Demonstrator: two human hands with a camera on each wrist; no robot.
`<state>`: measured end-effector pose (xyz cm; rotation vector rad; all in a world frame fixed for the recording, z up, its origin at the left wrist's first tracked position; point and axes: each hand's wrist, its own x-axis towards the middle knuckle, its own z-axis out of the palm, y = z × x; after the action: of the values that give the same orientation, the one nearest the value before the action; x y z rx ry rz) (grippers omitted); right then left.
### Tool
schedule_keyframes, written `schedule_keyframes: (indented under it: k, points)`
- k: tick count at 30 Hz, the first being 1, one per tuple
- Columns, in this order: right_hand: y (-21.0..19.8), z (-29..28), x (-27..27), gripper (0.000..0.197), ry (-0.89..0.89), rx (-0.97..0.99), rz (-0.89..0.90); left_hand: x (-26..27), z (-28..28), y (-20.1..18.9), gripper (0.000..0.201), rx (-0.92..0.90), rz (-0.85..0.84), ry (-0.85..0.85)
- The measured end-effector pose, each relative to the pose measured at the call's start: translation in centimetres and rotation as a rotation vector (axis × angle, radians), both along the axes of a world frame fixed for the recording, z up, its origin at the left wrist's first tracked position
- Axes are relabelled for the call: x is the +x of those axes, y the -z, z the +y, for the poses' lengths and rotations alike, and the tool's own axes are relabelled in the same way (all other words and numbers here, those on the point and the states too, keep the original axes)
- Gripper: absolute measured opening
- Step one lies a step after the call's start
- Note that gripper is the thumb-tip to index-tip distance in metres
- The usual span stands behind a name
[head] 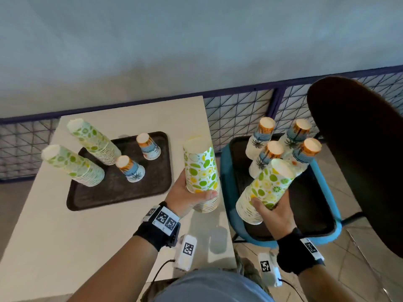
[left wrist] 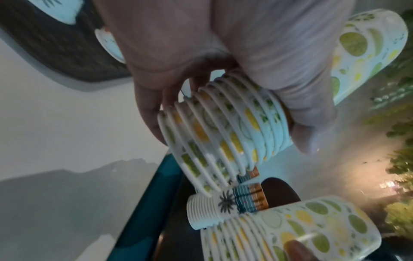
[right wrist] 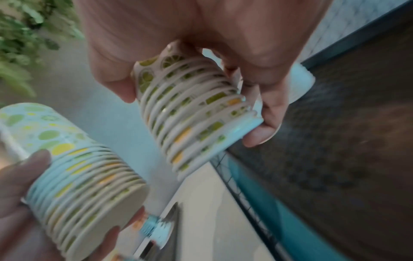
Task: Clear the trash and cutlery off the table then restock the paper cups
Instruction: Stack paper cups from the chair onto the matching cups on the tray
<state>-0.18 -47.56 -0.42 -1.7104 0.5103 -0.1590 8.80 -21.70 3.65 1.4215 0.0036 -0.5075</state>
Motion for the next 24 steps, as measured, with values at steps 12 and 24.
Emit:
schedule_keyframes:
  k: [12, 24]
  points:
    - [-4.9, 20.3, 10.7, 0.064, -0.403, -0.066, -0.213, -2.0, 19.9, -1.4, 0.087, 0.156, -0.044, -0.335]
    - [-8.3, 39.4, 18.1, 0.063, -0.535, 0.036, -0.285, 0.3, 36.7, -5.6, 0.081, 0.226, -0.219, -0.551]
